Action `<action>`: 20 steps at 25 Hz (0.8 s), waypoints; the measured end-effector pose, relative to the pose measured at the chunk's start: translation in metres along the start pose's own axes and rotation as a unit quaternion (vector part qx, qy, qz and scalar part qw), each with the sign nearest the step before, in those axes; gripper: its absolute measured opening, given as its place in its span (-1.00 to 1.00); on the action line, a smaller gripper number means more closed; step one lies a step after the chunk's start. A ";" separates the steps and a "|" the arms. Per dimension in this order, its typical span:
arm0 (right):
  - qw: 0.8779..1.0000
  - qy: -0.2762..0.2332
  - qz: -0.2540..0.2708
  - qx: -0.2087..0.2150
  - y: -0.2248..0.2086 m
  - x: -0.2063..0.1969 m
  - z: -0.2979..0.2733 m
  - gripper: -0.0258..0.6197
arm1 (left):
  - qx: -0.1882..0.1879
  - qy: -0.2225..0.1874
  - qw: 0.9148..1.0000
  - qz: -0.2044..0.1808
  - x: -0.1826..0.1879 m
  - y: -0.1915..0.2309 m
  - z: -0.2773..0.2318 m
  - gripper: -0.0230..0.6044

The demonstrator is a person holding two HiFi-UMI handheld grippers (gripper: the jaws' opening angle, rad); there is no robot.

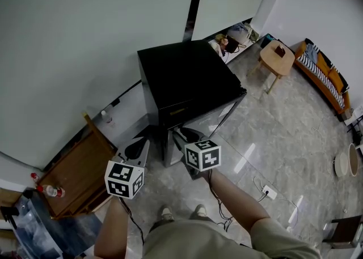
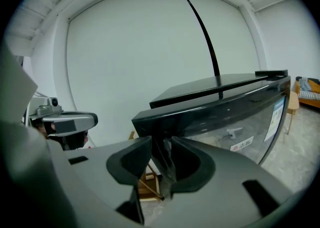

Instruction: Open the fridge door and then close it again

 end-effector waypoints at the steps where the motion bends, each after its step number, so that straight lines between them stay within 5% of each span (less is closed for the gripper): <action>1: 1.000 -0.001 -0.003 -0.003 0.000 0.002 -0.002 -0.59 | 0.000 -0.001 1.000 0.001 0.000 0.001 0.000 -0.88; 20: 0.998 -0.023 -0.036 -0.035 0.001 0.019 -0.022 -0.57 | -0.007 -0.003 1.000 -0.001 0.000 0.009 0.011 -0.88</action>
Point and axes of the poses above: the fingertips, and each gripper's own axes: z backward along the fingers, y to its left, x out of its top, the point moved 1 cm from there along z, backward along the fingers, and after that the axes turned 1 degree about y, right-handed, at the moved point
